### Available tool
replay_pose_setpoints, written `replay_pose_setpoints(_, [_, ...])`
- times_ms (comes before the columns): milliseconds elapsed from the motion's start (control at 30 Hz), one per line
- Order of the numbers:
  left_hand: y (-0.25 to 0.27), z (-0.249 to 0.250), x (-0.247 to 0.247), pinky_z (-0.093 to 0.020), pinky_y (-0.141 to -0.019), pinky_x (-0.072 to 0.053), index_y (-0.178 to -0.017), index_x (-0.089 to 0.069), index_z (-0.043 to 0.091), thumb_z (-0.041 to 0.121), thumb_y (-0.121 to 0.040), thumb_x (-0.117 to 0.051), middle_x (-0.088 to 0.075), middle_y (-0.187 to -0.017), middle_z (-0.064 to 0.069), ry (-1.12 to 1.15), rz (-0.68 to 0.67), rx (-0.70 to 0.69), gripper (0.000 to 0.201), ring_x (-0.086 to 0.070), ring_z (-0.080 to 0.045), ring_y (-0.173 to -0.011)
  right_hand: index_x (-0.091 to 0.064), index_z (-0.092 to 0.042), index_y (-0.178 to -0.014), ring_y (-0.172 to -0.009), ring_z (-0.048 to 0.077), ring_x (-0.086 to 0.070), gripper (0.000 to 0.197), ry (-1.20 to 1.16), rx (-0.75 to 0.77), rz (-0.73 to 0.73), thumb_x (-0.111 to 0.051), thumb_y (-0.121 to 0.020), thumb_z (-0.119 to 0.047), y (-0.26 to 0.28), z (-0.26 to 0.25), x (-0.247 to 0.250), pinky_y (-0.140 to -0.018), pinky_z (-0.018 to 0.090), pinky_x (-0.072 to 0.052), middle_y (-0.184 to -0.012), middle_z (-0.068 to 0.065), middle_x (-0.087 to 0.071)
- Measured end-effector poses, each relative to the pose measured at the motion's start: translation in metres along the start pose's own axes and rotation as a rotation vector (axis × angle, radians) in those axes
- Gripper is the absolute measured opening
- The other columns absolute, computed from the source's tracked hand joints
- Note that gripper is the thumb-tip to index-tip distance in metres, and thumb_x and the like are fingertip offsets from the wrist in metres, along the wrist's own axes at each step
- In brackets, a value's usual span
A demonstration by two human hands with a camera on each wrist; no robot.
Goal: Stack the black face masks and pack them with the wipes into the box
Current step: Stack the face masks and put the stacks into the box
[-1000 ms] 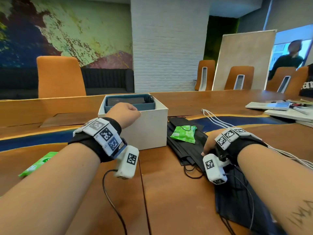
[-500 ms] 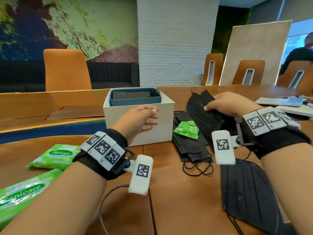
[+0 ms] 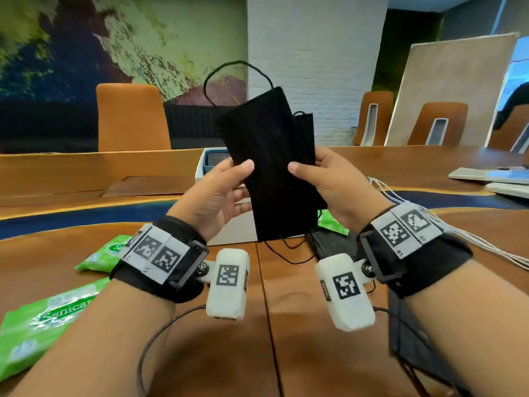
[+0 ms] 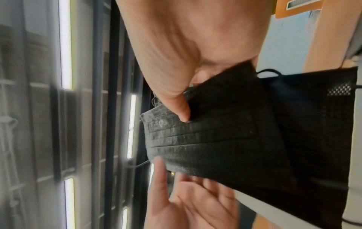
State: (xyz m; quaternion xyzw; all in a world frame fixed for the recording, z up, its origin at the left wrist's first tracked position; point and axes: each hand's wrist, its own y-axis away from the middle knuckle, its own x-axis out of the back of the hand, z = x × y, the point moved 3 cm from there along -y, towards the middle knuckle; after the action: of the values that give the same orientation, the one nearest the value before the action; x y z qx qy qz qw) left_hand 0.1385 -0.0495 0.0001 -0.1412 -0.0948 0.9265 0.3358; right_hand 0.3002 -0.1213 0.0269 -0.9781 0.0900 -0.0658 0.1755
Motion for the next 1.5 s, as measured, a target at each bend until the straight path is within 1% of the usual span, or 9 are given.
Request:
replay_pose_setpoints(200, [0.004,0.0,0.032,-0.031,-0.077,-0.051,-0.114,-0.058,0.024,0.006,-0.081,-0.062,-0.069,-0.111,0.0,-0.105,0.093,0.001,0.038,-0.062,-0.02,-0.109,-0.058,-0.014,-0.12,-0.108,0.025,-0.064,0.034,-0.04,-0.167,-0.067,-0.058,-0.089,-0.002,-0.003,0.052,-0.034,-0.099,0.044,-0.048,-0.116,0.011,-0.067])
replay_pose_setpoints(367, [0.005,0.0,0.035,-0.039,-0.086,-0.051,-0.114,-0.059,0.017,0.017,-0.074,-0.071,-0.069,-0.111,-0.006,-0.162,0.087,0.012,0.042,-0.064,-0.023,-0.107,-0.051,-0.019,-0.128,-0.108,0.018,-0.063,0.042,-0.085,-0.186,-0.157,-0.062,-0.089,-0.011,-0.003,0.065,-0.052,-0.078,0.024,-0.054,-0.118,0.003,-0.066])
replay_pose_setpoints(600, [0.007,-0.016,0.034,-0.037,-0.09,-0.051,-0.118,-0.061,0.013,0.014,-0.076,-0.068,-0.069,-0.112,-0.011,-0.184,0.013,0.169,0.043,-0.064,-0.024,-0.108,-0.054,-0.021,-0.125,-0.111,0.018,-0.06,0.041,0.048,-0.209,-0.161,-0.066,-0.086,-0.018,-0.007,0.074,-0.056,-0.097,0.036,-0.049,-0.117,0.003,-0.066])
replay_pose_setpoints(767, [0.01,-0.026,0.039,-0.036,-0.088,-0.051,-0.116,-0.06,0.014,0.005,-0.086,-0.059,-0.068,-0.111,-0.011,-0.205,0.023,0.257,0.031,-0.064,-0.024,-0.106,-0.06,-0.026,-0.103,-0.103,0.019,-0.064,0.017,0.159,-0.23,-0.148,-0.062,-0.089,-0.016,-0.007,0.075,-0.052,-0.092,0.036,-0.053,-0.111,0.007,-0.068])
replay_pose_setpoints(900, [0.01,-0.03,0.038,-0.04,-0.083,-0.052,-0.117,-0.057,0.016,0.007,-0.092,-0.055,-0.068,-0.112,-0.009,-0.189,0.075,0.327,0.027,-0.063,-0.024,-0.106,-0.062,-0.018,-0.108,-0.097,0.015,-0.066,0.018,0.192,-0.211,-0.09,-0.062,-0.09,-0.019,-0.004,0.062,-0.044,-0.079,0.027,-0.056,-0.107,0.005,-0.069])
replay_pose_setpoints(1033, [0.008,-0.026,0.029,-0.039,-0.08,-0.055,-0.111,-0.063,0.011,0.006,-0.094,-0.05,-0.073,-0.102,-0.008,-0.098,0.101,0.273,0.022,-0.069,-0.023,-0.093,-0.063,-0.017,-0.093,-0.08,0.011,-0.061,0.013,0.372,-0.185,-0.011,-0.062,-0.089,-0.029,0.01,0.038,-0.013,-0.067,0.025,-0.051,-0.092,0.002,-0.067])
replay_pose_setpoints(1200, [0.011,-0.037,-0.001,-0.034,-0.077,-0.057,-0.093,-0.066,0.01,0.007,-0.095,-0.048,-0.074,-0.081,-0.003,-0.042,0.029,0.327,0.018,-0.069,-0.017,-0.078,-0.062,-0.017,-0.104,-0.088,0.017,-0.058,0.025,0.613,-0.553,-0.045,-0.059,-0.09,-0.038,0.036,0.033,0.055,-0.073,0.032,-0.048,-0.105,0.006,-0.064])
replay_pose_setpoints(1333, [0.016,-0.05,-0.021,-0.032,-0.07,-0.058,-0.09,-0.066,0.007,0.011,-0.095,-0.05,-0.073,-0.077,-0.005,-0.067,-0.035,0.444,0.017,-0.07,-0.017,-0.069,-0.058,-0.005,-0.122,-0.11,0.038,-0.055,0.042,0.936,-0.808,-0.131,-0.059,-0.091,-0.034,0.056,0.036,0.097,-0.068,0.029,-0.043,-0.126,0.024,-0.055])
replay_pose_setpoints(1500, [0.02,-0.06,-0.023,-0.036,-0.073,-0.057,-0.094,-0.064,0.006,0.016,-0.095,-0.048,-0.072,-0.081,-0.008,-0.094,-0.049,0.595,0.018,-0.069,-0.019,-0.072,-0.06,-0.002,-0.122,-0.086,0.014,-0.053,0.035,1.254,-0.938,-0.265,-0.06,-0.091,-0.02,0.07,0.044,0.116,-0.05,0.015,-0.042,-0.096,0.003,-0.058])
